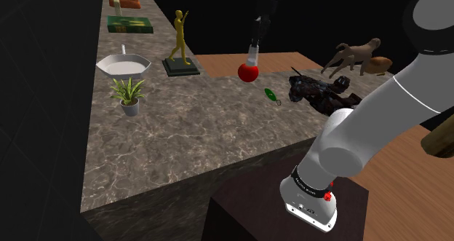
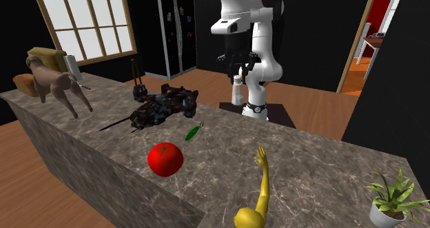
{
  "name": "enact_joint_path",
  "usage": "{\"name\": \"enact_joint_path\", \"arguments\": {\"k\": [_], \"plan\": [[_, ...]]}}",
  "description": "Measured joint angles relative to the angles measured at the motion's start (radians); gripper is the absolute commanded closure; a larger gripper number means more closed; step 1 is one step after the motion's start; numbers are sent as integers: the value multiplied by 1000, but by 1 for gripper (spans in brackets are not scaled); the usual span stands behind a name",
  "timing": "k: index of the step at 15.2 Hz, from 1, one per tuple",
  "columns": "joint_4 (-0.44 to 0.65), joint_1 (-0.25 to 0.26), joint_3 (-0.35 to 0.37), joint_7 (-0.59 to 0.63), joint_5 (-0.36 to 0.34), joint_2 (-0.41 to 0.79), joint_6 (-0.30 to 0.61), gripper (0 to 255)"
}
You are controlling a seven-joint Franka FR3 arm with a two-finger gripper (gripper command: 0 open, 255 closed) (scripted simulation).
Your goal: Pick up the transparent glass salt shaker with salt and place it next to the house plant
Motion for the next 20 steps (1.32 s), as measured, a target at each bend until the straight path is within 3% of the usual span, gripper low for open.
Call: {"name": "enact_joint_path", "arguments": {"k": [10,20], "plan": [[69,96,130,210,71,95,29,255],[295,185,226,388,132,295,11,255]]}}
